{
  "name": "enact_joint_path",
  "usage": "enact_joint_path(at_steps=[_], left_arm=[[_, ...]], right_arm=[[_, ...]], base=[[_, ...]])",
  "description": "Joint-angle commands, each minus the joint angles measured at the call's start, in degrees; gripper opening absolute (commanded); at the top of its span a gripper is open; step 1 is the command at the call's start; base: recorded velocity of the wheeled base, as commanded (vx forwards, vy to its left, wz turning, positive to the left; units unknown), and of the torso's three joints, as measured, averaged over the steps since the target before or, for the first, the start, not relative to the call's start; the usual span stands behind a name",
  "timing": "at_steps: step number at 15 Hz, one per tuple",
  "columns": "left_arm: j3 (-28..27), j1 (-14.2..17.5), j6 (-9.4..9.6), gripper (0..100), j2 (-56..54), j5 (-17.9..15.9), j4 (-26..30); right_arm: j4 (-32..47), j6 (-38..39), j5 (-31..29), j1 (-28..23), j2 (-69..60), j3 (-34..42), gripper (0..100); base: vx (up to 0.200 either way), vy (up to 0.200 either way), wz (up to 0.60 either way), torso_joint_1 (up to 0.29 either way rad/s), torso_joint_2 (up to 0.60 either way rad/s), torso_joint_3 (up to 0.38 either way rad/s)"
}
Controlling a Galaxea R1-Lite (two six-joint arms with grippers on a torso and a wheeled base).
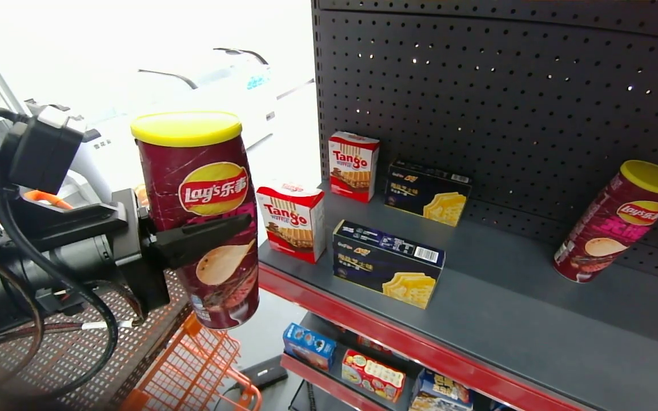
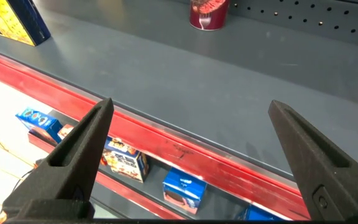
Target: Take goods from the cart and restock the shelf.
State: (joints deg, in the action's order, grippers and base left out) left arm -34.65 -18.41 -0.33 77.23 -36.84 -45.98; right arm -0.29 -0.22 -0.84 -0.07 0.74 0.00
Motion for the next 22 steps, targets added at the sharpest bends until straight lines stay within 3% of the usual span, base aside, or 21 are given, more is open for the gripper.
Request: enact_joint_path(at_steps=[1,2,5,7,9,11,18,22], left_arm=[[-0.16,-0.14,-0.02,0,-0.32,-1.22,-0.07],[-0.16,-0.14,-0.02,0,-0.32,-1.22,-0.07],[-2.62,-0.05,-0.02,0,0.64,-6.14,-0.16],[-3.50,0.13,-0.37,0,1.35,-6.93,-1.83],[-3.15,-0.05,-3.19,0,2.23,-6.93,-5.96],[-3.06,-0.14,-4.24,0,2.23,-6.93,-7.37],[-3.24,-0.49,-4.24,0,3.54,-7.37,-8.33],[-3.32,-0.66,-4.24,0,3.81,-7.81,-8.42]], right_arm=[[-0.06,0.04,-0.04,-0.01,0.05,0.00,100],[-0.06,0.04,-0.04,-0.01,0.05,0.00,100],[-0.06,-0.13,-0.04,-0.01,0.05,0.00,100],[-0.06,0.04,-0.04,-0.01,0.05,0.00,100],[-0.06,-0.22,-0.04,-0.01,0.05,0.00,100],[-0.06,-0.31,-0.13,-0.01,0.05,0.00,100],[-0.06,-0.31,-0.13,-0.01,0.05,0.00,100],[-0.06,-0.31,-0.13,-0.01,0.05,0.00,100]], base=[[0.000,0.000,0.00,0.000,0.00,0.000],[0.000,0.000,0.00,0.000,0.00,0.000],[0.000,0.000,0.00,0.000,0.00,0.000],[0.000,0.000,-0.30,0.001,0.00,0.001],[0.000,0.000,-0.30,-0.001,0.00,-0.001],[0.000,0.000,0.00,0.000,0.00,0.000],[0.000,0.000,0.00,0.000,0.00,0.000],[0.000,0.000,-0.60,-0.004,0.00,0.005]])
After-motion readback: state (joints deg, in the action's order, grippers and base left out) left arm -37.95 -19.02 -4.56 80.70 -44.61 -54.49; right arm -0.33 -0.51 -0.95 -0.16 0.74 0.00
